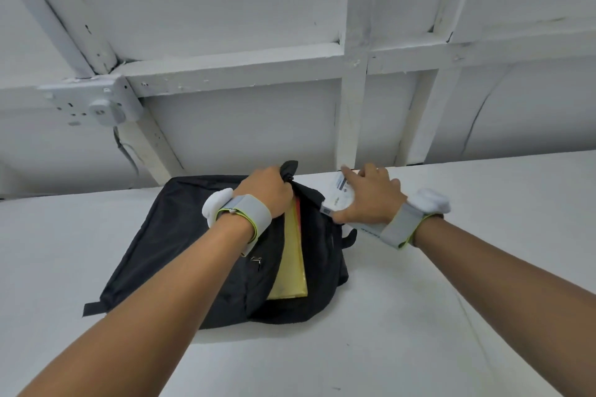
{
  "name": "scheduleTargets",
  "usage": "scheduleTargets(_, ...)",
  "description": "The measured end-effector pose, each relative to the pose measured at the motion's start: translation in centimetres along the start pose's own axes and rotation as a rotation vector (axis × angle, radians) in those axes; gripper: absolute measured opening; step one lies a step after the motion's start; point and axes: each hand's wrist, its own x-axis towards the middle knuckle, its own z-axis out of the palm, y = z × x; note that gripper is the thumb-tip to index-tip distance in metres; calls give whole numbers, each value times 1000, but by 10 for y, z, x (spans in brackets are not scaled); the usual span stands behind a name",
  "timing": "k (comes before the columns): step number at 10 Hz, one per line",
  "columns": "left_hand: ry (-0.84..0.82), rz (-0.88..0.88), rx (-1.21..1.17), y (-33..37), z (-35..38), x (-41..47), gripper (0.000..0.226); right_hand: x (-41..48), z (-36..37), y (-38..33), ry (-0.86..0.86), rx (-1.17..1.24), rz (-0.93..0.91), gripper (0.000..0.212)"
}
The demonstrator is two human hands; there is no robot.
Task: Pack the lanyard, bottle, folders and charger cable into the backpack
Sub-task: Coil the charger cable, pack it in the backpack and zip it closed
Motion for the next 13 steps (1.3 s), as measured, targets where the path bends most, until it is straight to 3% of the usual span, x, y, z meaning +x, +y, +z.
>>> scheduleTargets(2,73,24,-18,-11,-22,-12,19,3,20,-76,-47,-97,-157,81)
scheduleTargets(3,93,40,-43,-14,-28,-20,23,8,34,-104,33,-101,-296,72)
scheduleTargets(4,122,47,-44,-14,-28,-24,27,8,36,-126,56,-78,-392,49)
scheduleTargets(5,168,27,-49,-23,-29,-26,30,5,42,-135,59,-101,-445,50)
scheduleTargets(6,192,11,-82,-31,-30,-26,32,5,47,-120,69,-33,-385,71)
scheduleTargets(7,216,13,-102,-30,-28,-25,30,3,48,-94,-36,-164,-219,103)
scheduleTargets(8,227,24,-128,-23,-25,-24,26,3,57,-78,-88,-276,-131,106)
scheduleTargets(10,202,57,-173,-16,-26,-30,25,12,62,-86,15,-160,-155,86)
scheduleTargets(11,170,106,-197,-11,-25,-35,25,19,68,-100,-13,-192,-264,65)
scheduleTargets(12,138,167,-226,-5,-22,-40,25,16,73,-119,-104,-225,-115,40)
scheduleTargets(13,123,198,-249,0,-20,-43,24,9,70,-121,-46,-804,-465,18)
